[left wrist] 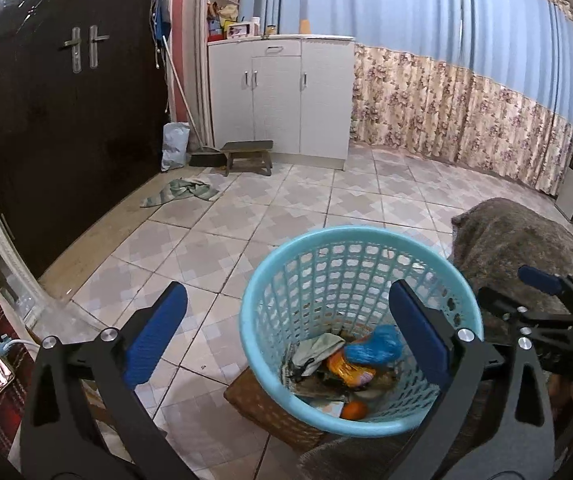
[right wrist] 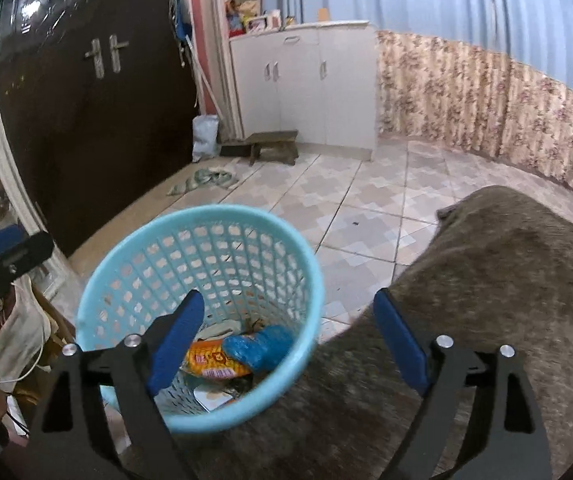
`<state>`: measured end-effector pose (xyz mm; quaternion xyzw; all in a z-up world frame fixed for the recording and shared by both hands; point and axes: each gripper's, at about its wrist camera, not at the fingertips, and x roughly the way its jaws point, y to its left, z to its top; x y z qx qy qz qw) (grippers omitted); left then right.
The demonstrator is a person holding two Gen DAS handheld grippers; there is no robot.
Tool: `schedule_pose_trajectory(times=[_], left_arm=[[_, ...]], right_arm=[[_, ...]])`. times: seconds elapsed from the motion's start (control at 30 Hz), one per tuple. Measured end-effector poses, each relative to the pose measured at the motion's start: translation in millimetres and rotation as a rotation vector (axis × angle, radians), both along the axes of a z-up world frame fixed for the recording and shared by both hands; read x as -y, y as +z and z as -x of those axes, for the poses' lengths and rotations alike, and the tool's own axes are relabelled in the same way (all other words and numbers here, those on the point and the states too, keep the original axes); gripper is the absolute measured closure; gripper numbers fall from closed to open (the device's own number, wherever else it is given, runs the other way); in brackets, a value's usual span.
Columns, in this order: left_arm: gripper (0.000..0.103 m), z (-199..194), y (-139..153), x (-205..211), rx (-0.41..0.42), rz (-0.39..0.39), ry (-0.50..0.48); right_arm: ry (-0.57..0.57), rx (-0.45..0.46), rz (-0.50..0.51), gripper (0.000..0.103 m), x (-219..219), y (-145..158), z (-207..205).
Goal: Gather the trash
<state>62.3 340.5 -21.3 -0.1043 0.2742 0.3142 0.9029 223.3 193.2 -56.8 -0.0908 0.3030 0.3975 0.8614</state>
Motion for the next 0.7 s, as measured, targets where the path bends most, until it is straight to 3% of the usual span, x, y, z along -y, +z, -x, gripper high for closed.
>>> schedule_pose_trajectory(times=[0.23, 0.33, 0.6, 0.7], left_arm=[[0.005, -6, 8, 42, -0.006, -0.016, -0.116], [0.005, -6, 15, 73, -0.005, -0.05, -0.179], [0.005, 5, 20, 146, 0.02, -0.036, -0.367], [0.005, 11, 22, 171, 0.04, -0.006, -0.457]], right_arm=[[-0.084, 0.062, -0.005, 0.018, 60, 25, 24], [-0.162, 0.117, -0.036, 0.008, 93, 45, 39], [-0.386, 0.232, -0.034, 0.006, 178, 70, 89], [-0.444, 0.235, -0.037, 0.005, 201, 73, 106]])
